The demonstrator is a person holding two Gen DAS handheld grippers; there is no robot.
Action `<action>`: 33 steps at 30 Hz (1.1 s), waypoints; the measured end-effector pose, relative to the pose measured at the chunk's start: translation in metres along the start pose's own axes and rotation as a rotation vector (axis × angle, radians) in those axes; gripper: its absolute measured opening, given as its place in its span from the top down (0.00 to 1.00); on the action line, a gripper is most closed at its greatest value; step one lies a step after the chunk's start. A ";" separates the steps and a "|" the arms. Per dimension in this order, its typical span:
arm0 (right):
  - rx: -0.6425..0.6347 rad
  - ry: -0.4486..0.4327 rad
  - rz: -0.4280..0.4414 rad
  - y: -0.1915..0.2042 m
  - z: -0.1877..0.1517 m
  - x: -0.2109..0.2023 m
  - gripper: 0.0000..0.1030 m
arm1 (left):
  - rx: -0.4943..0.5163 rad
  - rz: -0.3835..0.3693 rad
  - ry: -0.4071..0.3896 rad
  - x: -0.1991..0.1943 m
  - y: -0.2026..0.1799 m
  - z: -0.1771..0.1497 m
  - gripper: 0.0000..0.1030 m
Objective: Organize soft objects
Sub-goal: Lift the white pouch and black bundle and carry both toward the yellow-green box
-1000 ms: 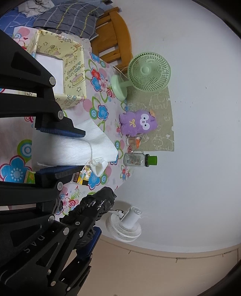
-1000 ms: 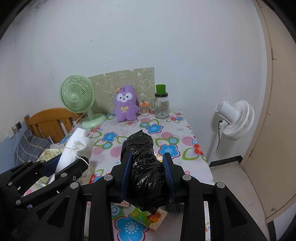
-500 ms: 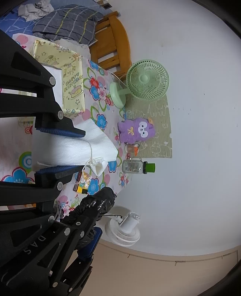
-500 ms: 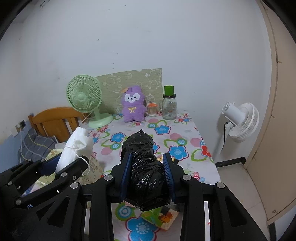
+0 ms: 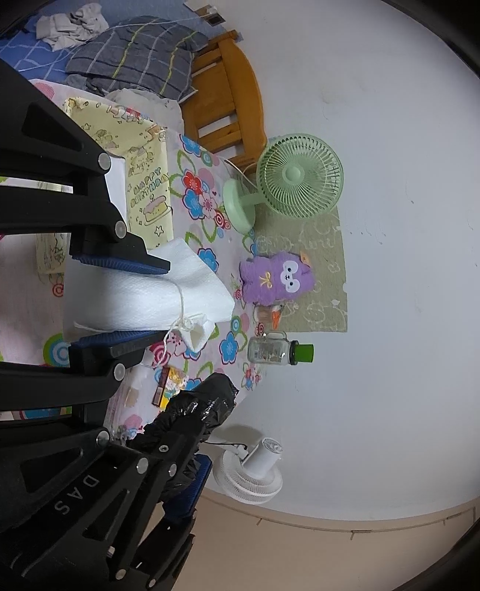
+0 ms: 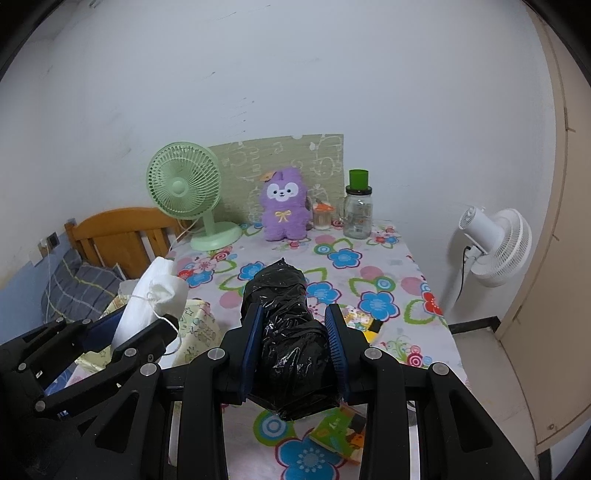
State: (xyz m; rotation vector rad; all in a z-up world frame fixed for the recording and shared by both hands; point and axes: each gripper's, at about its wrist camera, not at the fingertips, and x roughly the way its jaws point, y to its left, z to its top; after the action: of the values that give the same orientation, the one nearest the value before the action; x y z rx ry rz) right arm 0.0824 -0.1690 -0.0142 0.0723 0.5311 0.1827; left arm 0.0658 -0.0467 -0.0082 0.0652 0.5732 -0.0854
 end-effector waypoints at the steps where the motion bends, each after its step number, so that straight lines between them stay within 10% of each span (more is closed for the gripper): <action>1: 0.000 0.001 0.001 0.001 0.000 0.001 0.63 | -0.001 0.000 0.000 0.001 0.003 -0.001 0.72; 33: -0.062 0.100 0.077 0.081 -0.001 0.065 0.63 | -0.060 0.054 0.088 0.048 0.087 -0.022 0.72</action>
State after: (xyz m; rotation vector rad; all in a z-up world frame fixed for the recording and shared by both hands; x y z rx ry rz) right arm 0.1246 -0.0770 -0.0382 0.0229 0.6222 0.2790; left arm 0.1028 0.0385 -0.0494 0.0257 0.6613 -0.0131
